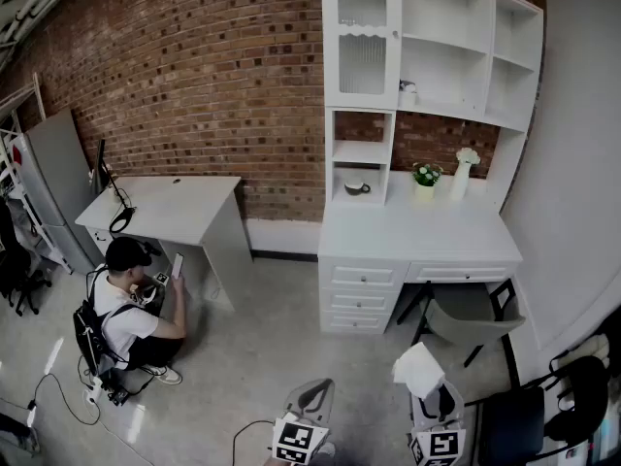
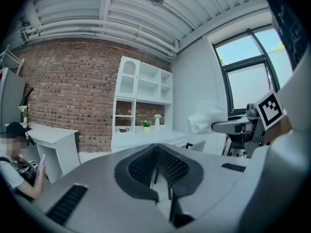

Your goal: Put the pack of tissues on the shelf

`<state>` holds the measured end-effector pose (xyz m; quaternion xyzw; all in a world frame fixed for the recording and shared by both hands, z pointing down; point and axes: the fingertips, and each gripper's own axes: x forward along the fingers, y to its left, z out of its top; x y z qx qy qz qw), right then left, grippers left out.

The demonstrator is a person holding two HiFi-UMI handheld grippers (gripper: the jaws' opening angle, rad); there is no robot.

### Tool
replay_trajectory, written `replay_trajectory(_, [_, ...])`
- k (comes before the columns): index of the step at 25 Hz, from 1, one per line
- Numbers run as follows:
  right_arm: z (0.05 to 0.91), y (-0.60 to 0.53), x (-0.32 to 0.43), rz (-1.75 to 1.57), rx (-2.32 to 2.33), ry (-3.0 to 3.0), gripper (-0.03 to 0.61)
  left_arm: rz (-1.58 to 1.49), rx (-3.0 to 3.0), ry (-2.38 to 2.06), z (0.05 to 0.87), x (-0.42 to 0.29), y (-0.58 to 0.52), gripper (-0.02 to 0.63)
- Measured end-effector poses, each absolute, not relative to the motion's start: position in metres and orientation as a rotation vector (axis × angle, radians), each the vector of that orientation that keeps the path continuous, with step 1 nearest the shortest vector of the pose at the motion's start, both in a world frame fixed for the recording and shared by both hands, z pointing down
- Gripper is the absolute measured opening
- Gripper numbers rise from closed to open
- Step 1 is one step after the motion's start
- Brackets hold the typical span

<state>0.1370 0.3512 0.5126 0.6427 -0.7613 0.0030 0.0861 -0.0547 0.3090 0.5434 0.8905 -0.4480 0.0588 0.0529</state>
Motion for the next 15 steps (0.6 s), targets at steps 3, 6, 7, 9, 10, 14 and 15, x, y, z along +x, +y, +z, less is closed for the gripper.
replay_trajectory(3, [0.513,0.348,0.139,-0.011,1.954,-2.263,0.218,0.187,2.721,-1.354,0.544,-0.052,0.310,0.011])
replay_trajectory(6, [0.512,0.350,0.131,-0.004,1.946,-2.282,0.218,0.189,2.718,-1.348,0.544,-0.055,0.311,0.011])
replay_trajectory(7, [0.512,0.350,0.128,-0.002,1.938,-2.288,0.218,0.187,2.718,-1.345,0.543,-0.055,0.309,0.011])
replay_trajectory(9, [0.509,0.347,0.123,0.010,1.937,-2.299,0.218,0.188,2.728,-1.331,0.543,-0.054,0.305,0.011])
replay_trajectory(10, [0.507,0.346,0.121,0.013,1.944,-2.302,0.218,0.191,2.737,-1.322,0.543,-0.053,0.303,0.011])
replay_trajectory(14, [0.506,0.336,0.120,0.025,1.993,-2.304,0.227,0.192,2.764,-1.286,0.544,-0.055,0.290,0.011])
replay_trajectory(15, [0.508,0.333,0.120,0.037,2.009,-2.292,0.229,0.197,2.772,-1.278,0.544,-0.056,0.286,0.011])
